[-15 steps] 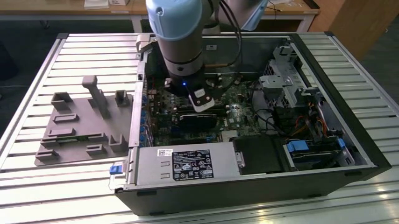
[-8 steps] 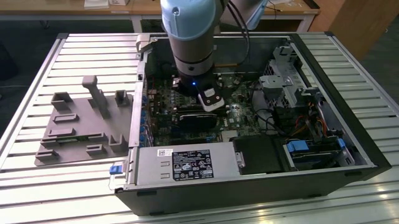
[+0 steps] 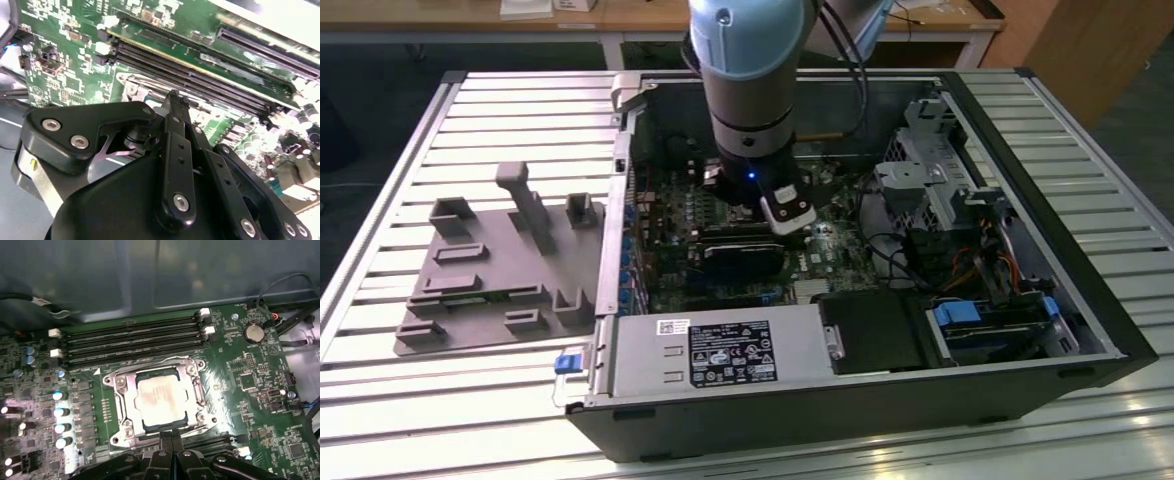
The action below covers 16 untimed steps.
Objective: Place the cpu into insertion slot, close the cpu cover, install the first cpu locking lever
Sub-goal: 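Install the first cpu locking lever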
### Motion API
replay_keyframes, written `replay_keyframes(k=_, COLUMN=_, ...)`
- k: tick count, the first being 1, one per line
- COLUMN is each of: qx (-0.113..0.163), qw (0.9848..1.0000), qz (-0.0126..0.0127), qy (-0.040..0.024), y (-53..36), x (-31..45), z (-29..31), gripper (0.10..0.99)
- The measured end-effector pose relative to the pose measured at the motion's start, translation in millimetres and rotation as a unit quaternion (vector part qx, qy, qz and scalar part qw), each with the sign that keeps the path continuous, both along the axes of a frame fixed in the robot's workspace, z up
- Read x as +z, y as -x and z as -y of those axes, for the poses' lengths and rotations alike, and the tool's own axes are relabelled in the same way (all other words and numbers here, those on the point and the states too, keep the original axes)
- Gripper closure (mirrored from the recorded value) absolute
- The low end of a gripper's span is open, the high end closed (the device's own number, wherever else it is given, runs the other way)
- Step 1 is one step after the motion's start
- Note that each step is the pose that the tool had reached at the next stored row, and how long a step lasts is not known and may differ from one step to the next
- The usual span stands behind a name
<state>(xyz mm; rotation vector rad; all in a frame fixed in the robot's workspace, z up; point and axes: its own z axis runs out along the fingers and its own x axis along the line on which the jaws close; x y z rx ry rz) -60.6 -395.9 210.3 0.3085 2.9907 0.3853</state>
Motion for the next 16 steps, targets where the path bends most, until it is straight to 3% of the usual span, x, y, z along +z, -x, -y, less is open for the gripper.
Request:
replay_keyframes(k=8, qx=0.0, qw=0.9996, qz=-0.0008, qy=0.0296, y=-4.7, x=0.0, z=-15.1, gripper=0.984)
replay_keyframes(k=16, qx=0.0, qw=0.9993, qz=-0.0007, qy=0.0377, y=-5.2, x=0.0, z=-32.7, gripper=0.984)
